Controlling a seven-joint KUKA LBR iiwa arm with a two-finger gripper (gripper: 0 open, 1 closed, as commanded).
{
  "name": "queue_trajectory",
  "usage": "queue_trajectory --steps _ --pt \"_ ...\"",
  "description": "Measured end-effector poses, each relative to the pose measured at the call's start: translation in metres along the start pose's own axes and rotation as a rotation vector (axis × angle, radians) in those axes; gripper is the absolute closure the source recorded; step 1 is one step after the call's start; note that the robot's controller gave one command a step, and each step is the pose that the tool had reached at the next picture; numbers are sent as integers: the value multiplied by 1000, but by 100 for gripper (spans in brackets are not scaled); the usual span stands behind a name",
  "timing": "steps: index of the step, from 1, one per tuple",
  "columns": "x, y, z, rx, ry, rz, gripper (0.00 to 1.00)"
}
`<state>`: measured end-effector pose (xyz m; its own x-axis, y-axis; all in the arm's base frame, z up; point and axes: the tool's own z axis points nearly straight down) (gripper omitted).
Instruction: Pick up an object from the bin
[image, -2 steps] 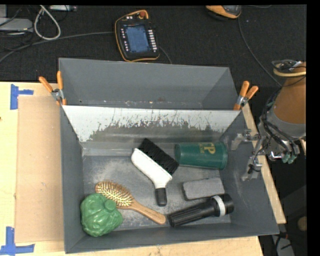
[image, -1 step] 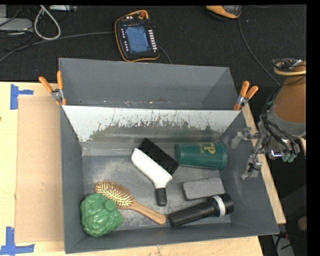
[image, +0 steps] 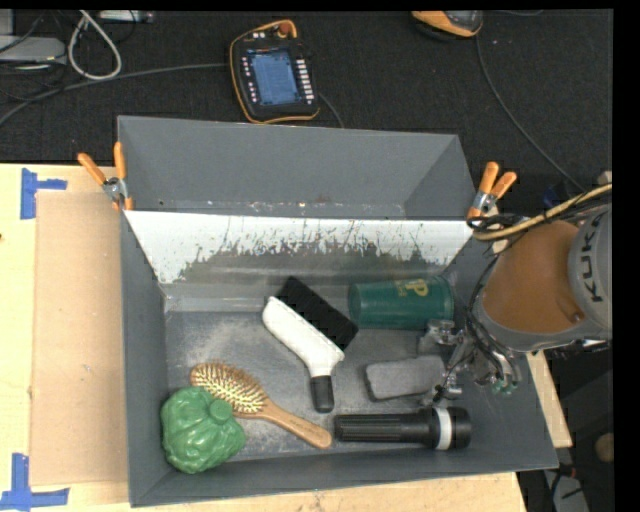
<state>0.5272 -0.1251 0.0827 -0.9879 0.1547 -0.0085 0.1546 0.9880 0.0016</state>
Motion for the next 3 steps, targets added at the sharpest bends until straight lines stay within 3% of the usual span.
queue_trajectory --steps 1,2,3 --pt "-4 -2 -14 1 4 4 0" --pt "45 43 -19 -5 -15 85 0" --pt "47 51 6 -3 -12 274 0"
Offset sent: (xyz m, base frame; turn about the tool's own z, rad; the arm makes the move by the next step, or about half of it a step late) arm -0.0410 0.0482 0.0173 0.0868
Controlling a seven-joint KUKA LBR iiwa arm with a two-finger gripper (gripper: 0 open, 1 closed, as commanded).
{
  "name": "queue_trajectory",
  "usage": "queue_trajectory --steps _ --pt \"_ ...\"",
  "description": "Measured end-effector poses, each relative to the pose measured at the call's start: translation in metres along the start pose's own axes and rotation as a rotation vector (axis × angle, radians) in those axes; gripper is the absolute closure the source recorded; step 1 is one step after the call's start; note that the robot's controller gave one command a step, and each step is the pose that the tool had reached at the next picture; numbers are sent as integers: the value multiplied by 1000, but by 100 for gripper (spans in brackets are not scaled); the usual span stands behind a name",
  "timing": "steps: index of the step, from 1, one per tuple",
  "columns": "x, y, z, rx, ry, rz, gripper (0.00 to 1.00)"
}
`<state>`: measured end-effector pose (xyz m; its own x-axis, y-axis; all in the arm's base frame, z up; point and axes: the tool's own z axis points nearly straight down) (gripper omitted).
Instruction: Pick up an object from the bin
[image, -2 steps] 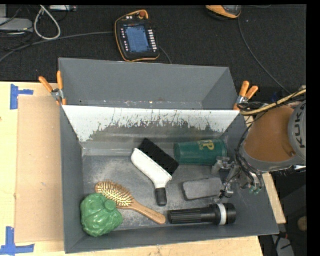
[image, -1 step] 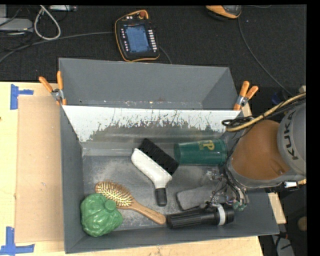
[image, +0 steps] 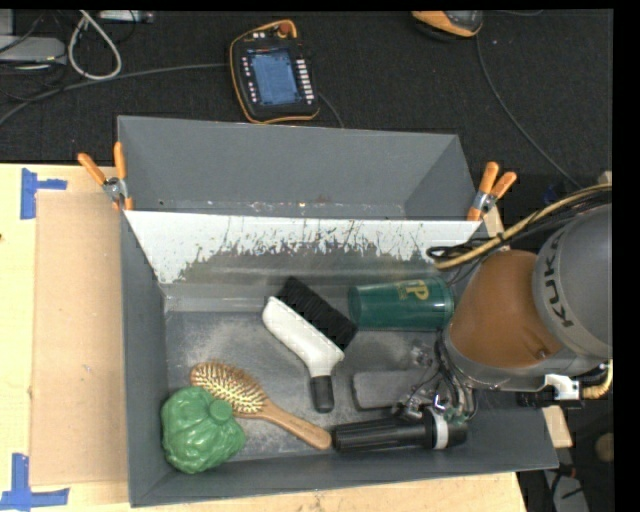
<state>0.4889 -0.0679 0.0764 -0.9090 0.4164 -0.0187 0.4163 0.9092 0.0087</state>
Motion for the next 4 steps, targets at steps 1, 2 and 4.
queue_trajectory --steps 1,2,4 --pt "-48 -44 -1 -13 -38 -196 100" --pt "-48 -44 -1 -13 -39 -197 100" --pt "-45 -45 -32 -11 -30 -200 100"
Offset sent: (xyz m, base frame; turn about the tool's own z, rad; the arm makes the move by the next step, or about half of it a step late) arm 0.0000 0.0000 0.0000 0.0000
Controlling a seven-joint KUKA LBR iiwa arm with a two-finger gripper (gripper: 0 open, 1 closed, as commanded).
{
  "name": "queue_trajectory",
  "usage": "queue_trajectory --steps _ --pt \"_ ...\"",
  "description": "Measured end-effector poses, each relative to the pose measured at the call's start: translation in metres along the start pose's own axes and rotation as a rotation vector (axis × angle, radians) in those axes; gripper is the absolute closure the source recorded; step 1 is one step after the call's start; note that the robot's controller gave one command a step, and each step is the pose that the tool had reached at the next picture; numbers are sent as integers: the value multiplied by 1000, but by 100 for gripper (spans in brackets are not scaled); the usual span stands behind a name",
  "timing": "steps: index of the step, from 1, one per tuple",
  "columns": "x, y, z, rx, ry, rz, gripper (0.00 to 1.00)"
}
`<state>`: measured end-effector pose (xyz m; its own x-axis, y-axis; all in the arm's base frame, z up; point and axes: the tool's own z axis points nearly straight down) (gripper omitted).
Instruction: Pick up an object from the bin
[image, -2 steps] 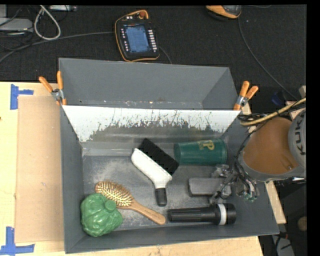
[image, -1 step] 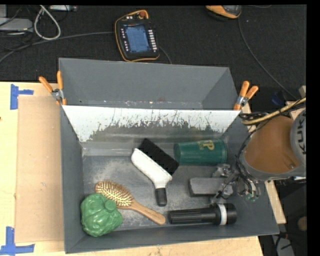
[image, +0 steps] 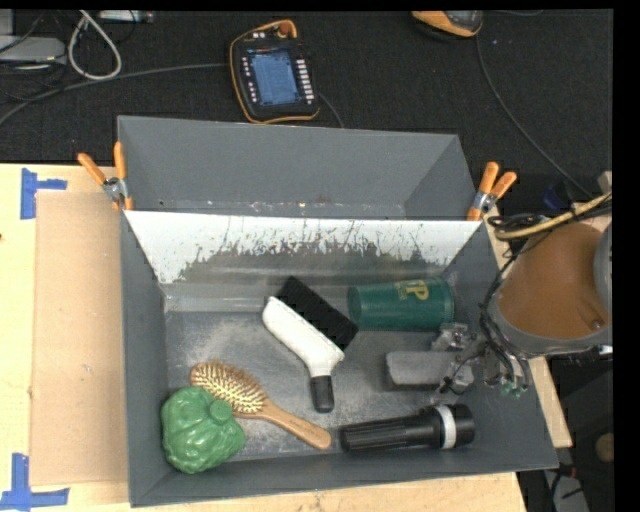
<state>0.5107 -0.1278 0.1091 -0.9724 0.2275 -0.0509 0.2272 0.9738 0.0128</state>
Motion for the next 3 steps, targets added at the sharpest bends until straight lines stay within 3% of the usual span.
queue_trajectory --steps 2,3 --pt "-4 0 -55 0 1 0 100" --pt "-5 0 -66 0 -3 -3 100"
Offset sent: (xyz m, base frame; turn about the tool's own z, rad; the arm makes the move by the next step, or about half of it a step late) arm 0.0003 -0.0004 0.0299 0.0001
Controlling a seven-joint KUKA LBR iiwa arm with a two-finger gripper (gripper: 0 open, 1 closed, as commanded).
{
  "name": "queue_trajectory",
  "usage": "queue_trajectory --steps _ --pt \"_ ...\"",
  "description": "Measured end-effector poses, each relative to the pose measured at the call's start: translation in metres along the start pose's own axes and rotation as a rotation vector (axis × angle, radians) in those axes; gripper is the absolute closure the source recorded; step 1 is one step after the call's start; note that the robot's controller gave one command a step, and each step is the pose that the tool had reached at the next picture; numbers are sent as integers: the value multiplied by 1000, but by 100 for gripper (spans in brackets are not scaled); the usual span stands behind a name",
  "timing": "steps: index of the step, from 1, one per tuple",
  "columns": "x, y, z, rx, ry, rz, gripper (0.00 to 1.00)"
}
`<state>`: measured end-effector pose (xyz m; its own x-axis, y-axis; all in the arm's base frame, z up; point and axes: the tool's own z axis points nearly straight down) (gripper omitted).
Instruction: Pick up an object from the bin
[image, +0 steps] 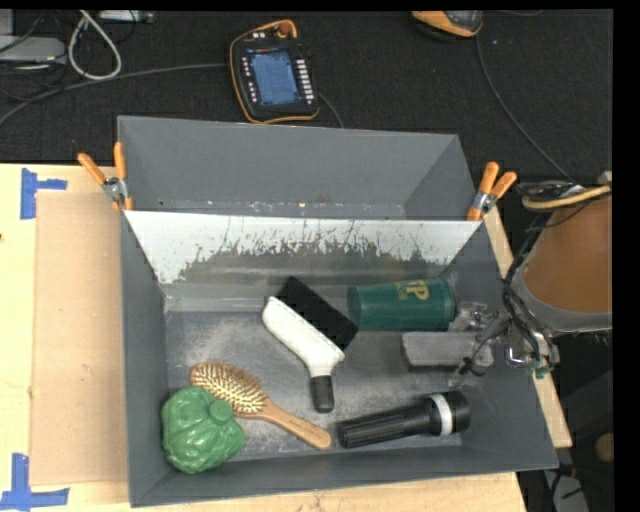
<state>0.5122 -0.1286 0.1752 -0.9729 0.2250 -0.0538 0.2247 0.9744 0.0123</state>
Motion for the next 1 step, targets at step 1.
queue_trajectory --steps 1 --pt "0 0 -1 0 1 -2 100"
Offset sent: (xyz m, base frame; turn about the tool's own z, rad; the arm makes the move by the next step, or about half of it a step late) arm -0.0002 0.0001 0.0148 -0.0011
